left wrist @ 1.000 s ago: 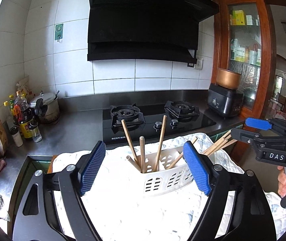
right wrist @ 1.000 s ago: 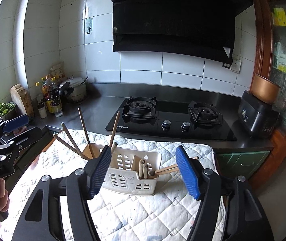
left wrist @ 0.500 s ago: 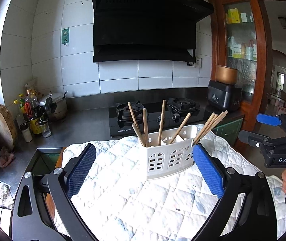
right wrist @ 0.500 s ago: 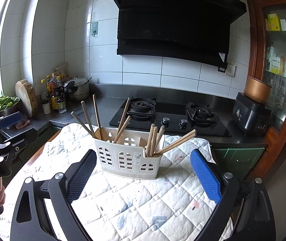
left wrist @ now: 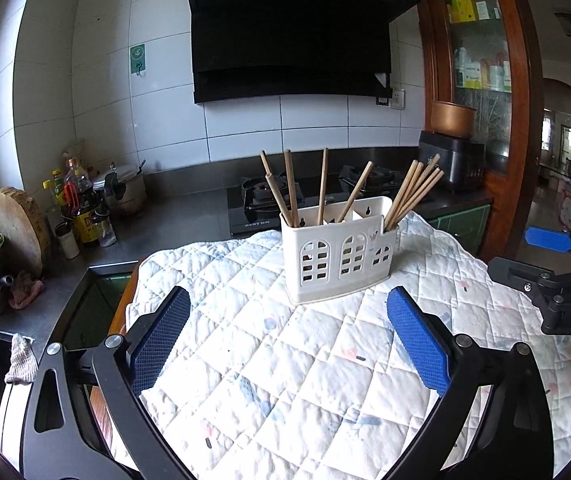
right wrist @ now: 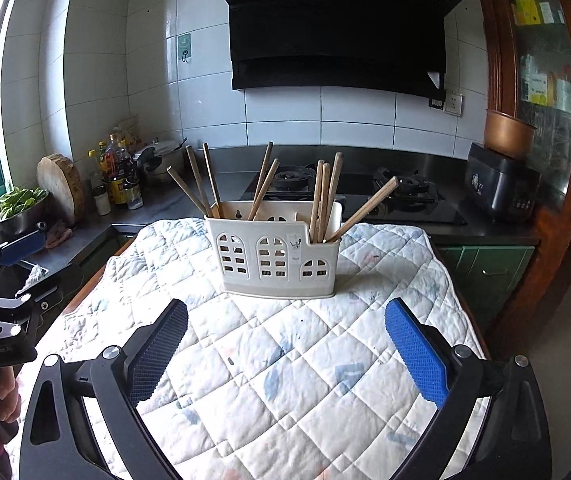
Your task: Organize utensils
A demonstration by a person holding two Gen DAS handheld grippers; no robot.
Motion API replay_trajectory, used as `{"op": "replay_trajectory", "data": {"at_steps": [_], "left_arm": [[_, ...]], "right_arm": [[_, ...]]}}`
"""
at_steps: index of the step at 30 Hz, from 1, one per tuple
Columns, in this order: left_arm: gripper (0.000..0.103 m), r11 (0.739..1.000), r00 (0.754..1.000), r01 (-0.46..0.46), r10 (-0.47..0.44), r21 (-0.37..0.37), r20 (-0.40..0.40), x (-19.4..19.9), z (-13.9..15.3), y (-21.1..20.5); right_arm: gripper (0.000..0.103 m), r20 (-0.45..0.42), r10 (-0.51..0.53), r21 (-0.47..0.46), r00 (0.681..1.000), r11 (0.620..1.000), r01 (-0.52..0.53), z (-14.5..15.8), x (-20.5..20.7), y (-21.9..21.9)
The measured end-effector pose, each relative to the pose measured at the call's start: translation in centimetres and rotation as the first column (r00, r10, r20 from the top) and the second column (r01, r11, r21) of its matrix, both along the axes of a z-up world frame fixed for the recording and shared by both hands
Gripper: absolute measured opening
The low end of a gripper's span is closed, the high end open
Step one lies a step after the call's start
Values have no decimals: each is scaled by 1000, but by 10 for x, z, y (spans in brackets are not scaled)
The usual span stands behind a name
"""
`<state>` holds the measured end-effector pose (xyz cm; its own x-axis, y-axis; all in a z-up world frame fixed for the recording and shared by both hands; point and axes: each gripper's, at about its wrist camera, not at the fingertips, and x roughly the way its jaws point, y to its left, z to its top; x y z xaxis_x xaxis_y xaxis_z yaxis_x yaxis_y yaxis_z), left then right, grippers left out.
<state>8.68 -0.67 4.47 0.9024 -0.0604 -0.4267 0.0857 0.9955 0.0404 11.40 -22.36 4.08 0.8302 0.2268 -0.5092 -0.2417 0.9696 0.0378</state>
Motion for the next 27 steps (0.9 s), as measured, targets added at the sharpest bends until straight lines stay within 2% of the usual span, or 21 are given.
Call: {"op": "replay_trajectory", "data": {"at_steps": [8, 12, 16, 27], "left_arm": [[98, 999, 999, -36, 35, -31, -35, -19, -14, 13], [98, 997, 997, -61, 59, -39, -40, -29, -19, 18], [98, 997, 996, -72, 71, -23, -47, -36, -23, 17], [98, 995, 992, -86, 81, -45, -94, -47, -38, 26]], "right_arm": [[96, 18, -59, -29, 998, 998, 60, -17, -30, -2], [96, 2, -51, 3, 999, 999, 51, -21, -40, -3], [96, 20, -75, -31, 997, 997, 76, -23, -50, 2], [96, 13, -84, -27, 996, 996, 84, -29, -69, 0]]}}
